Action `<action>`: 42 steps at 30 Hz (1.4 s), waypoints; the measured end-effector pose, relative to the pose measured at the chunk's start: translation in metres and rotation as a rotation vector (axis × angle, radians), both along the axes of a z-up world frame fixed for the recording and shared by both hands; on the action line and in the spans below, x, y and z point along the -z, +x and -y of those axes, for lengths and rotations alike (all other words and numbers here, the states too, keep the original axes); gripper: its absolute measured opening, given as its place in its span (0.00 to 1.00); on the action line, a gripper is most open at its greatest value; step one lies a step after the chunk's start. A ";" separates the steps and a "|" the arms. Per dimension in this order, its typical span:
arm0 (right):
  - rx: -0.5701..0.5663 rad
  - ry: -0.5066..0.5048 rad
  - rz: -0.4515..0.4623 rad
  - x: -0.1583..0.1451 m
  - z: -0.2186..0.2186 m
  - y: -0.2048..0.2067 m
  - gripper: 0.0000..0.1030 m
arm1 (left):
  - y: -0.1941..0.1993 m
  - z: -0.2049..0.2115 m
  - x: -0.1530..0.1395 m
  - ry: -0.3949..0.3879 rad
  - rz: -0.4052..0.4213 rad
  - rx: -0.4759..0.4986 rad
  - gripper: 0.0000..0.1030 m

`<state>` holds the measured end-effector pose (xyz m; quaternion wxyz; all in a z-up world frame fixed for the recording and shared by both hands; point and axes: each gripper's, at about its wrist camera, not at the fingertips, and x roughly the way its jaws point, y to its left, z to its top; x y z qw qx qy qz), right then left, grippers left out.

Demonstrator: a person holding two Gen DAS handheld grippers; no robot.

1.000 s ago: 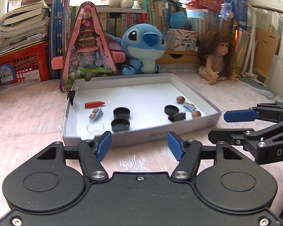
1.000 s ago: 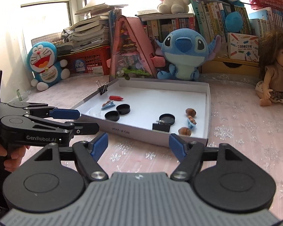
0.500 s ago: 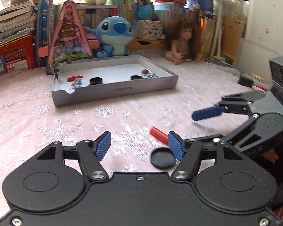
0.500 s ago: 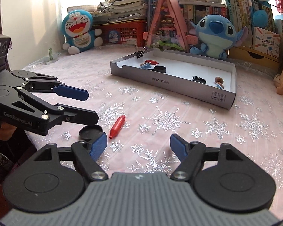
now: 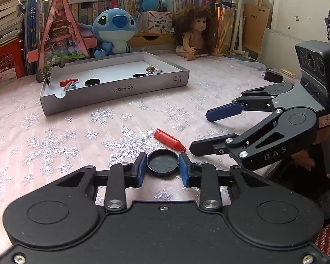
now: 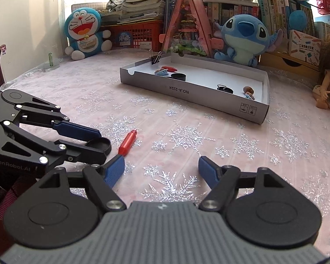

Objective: Organize rigid objects
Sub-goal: 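Move the right gripper to the red marker while the left grasps another black lid, then close the right gripper on the red marker while the left holds its black lid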

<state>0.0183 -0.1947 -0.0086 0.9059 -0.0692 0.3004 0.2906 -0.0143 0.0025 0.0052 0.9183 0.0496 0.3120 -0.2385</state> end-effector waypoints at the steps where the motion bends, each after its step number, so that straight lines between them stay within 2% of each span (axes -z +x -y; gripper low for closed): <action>1: -0.010 0.004 0.000 0.000 -0.002 -0.001 0.81 | 0.003 -0.002 0.000 0.003 0.001 -0.018 0.29; 5: -0.023 -0.010 0.021 0.001 -0.015 -0.001 0.81 | 0.013 -0.010 0.000 0.011 0.007 -0.100 0.29; 8: 0.019 -0.060 0.051 0.002 -0.023 0.002 0.81 | 0.018 -0.015 0.001 0.009 0.011 -0.141 0.29; 11: 0.090 -0.086 0.054 0.003 -0.020 0.009 0.81 | 0.021 -0.016 0.002 0.015 0.025 -0.165 0.29; 16: 0.284 -0.126 0.055 0.003 -0.003 0.023 0.82 | 0.026 -0.014 0.006 0.013 0.035 -0.193 0.29; 18: 0.307 -0.114 0.045 0.002 0.003 0.023 0.82 | 0.027 -0.013 0.006 0.013 0.040 -0.201 0.29; 22: 0.193 -0.018 0.033 -0.002 0.006 0.014 0.82 | 0.027 -0.013 0.007 0.008 0.043 -0.210 0.29; 26: 0.087 0.024 0.044 -0.005 -0.006 0.007 0.82 | 0.028 -0.013 0.008 0.017 0.054 -0.236 0.29; 36: 0.031 -0.065 0.088 0.004 -0.041 0.012 0.82 | 0.029 -0.019 0.012 0.016 0.066 -0.275 0.29; 41: 0.006 -0.075 0.098 0.006 -0.047 0.011 0.82 | 0.030 -0.017 0.014 0.023 0.082 -0.285 0.29; 42: 0.004 -0.070 0.093 0.006 -0.047 0.011 0.79 | 0.029 -0.017 0.014 0.023 0.084 -0.285 0.29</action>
